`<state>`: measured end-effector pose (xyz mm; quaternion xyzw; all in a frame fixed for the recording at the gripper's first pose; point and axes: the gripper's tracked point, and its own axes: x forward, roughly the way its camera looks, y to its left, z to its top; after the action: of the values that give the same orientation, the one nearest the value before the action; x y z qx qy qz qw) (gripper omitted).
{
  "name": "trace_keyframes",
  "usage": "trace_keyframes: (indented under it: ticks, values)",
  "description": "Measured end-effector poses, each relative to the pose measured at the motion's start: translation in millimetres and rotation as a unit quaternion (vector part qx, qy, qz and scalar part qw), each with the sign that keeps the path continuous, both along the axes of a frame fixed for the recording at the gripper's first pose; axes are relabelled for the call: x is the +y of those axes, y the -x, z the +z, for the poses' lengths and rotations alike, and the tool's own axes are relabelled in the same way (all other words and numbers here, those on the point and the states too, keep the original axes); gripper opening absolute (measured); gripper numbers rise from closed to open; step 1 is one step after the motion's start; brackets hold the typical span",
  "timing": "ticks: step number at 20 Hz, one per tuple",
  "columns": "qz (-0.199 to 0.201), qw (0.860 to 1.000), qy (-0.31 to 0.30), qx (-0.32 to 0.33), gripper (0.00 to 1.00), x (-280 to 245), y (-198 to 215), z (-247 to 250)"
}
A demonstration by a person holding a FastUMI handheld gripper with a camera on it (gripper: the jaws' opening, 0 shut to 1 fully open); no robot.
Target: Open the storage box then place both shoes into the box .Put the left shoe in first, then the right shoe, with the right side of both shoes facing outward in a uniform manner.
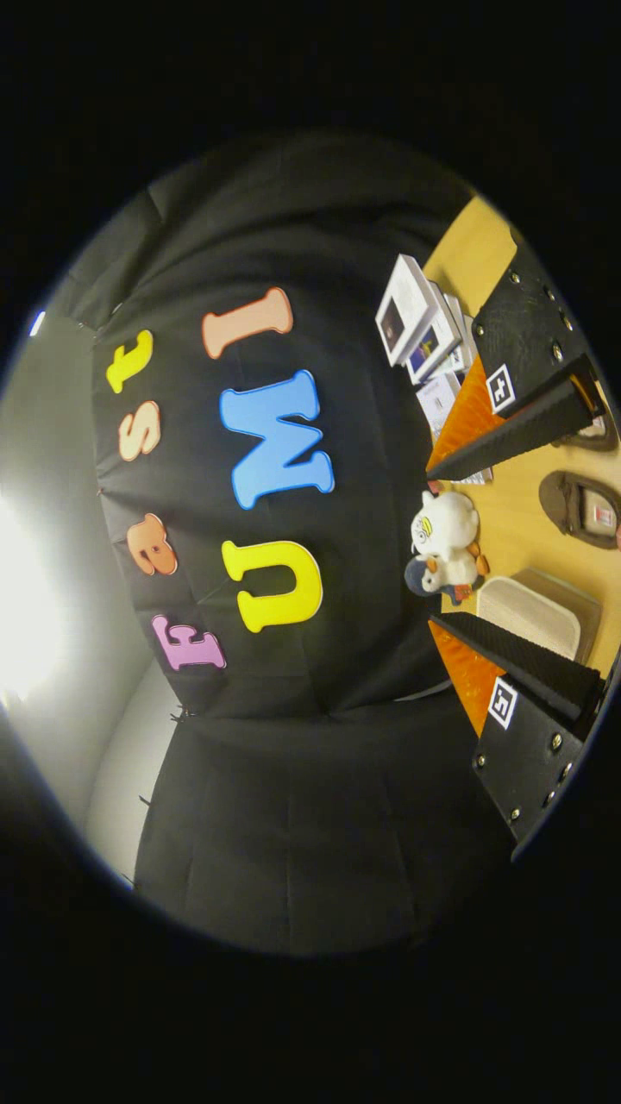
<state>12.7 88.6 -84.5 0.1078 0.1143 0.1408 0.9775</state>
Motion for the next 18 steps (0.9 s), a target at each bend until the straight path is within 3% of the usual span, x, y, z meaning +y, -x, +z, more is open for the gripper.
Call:
trace_keyframes:
  ticks: [4,7,12,18]
  values:
    - [0.013,0.993,-0.091,0.079,0.98,12,1,-39]
    - [0.008,0.978,-0.153,0.143,0.98,11,3,-69]
    - [0.034,0.933,-0.276,0.229,0.98,30,11,-98]
    - [0.056,0.874,-0.375,0.303,0.98,56,24,-132]
